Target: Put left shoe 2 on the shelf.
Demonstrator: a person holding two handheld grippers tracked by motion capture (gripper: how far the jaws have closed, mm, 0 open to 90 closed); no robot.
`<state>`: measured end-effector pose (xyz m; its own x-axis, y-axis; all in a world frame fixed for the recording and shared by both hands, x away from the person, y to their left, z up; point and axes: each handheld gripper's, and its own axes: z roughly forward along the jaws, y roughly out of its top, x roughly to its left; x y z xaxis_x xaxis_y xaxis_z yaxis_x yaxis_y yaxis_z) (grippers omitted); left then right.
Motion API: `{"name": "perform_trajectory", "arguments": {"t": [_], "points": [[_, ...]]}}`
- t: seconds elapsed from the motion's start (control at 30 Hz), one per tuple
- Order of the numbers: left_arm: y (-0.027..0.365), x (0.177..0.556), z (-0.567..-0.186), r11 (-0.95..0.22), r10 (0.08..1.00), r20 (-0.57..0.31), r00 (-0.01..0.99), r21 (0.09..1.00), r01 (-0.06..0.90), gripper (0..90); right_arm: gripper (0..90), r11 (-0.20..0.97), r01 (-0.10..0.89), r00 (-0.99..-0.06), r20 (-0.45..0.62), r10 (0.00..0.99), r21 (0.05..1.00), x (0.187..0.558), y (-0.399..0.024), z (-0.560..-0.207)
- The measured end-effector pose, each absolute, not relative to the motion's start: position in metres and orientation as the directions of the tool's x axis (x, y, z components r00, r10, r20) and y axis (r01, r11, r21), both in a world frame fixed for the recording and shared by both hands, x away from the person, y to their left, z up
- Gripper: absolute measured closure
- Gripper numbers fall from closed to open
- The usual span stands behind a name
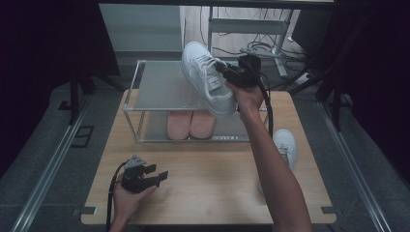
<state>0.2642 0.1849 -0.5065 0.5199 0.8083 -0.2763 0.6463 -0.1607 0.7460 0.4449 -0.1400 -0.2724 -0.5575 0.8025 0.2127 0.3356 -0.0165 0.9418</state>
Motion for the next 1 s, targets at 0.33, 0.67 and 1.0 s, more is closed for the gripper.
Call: {"name": "perform_trajectory", "arguments": {"t": [0.33, 0.67, 1.0], "points": [[0.184, 0.262, -0.503, -0.152, 0.810, -0.260, 0.525, 0.772, 0.617, 40.7, 80.4, -0.070, 0.395, -0.473, 0.268, 0.840, 0.916, 0.479, -0.116, -0.280], [0.180, 0.263, -0.506, -0.163, 0.804, -0.269, 0.531, 0.759, 0.630, 40.3, 80.1, -0.130, 0.454, -0.425, 0.342, 0.838, 0.882, 0.506, -0.097, -0.289], [0.178, 0.263, -0.506, -0.171, 0.799, -0.266, 0.539, 0.758, 0.629, 40.3, 78.0, -0.124, 0.514, -0.371, 0.351, 0.860, 0.849, 0.524, -0.087, -0.311]]}}
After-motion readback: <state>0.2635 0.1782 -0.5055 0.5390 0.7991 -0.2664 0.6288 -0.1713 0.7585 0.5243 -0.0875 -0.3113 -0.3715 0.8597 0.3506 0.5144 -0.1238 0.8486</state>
